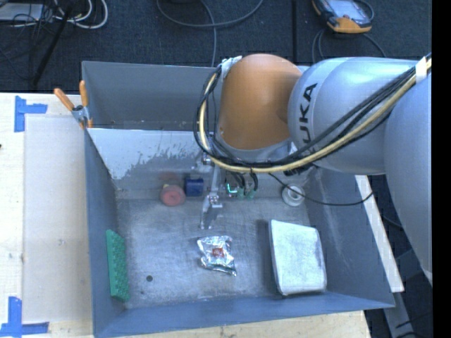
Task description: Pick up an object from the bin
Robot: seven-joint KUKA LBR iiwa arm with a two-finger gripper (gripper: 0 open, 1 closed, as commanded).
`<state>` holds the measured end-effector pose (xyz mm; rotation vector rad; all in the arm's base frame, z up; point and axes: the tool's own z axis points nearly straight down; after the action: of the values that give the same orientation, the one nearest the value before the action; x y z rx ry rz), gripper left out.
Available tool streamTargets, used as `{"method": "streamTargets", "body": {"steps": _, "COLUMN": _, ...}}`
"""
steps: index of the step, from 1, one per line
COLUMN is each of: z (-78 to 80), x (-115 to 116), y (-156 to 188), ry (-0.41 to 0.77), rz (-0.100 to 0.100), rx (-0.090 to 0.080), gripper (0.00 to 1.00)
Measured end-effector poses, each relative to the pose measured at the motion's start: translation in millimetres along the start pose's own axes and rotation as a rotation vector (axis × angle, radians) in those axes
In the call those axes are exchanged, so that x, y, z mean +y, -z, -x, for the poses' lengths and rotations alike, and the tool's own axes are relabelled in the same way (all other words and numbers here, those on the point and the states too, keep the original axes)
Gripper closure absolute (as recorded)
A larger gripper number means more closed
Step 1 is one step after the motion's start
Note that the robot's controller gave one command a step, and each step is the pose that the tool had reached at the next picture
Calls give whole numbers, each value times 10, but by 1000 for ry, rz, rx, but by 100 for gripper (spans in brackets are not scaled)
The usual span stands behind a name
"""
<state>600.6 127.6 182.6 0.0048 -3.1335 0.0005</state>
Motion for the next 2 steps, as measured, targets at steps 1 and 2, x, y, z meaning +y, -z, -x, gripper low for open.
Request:
{"method": "streamTargets", "body": {"steps": 1, "z": -619, "x": -531, "y": -1121, "ry": -141, "rz": 7, "rx": -13, "gripper": 0}}
{"method": "streamTargets", "body": {"steps": 2, "z": -776, "x": -674, "y": -823, "ry": -139, "rz": 1, "rx": -7, "gripper": 0}}
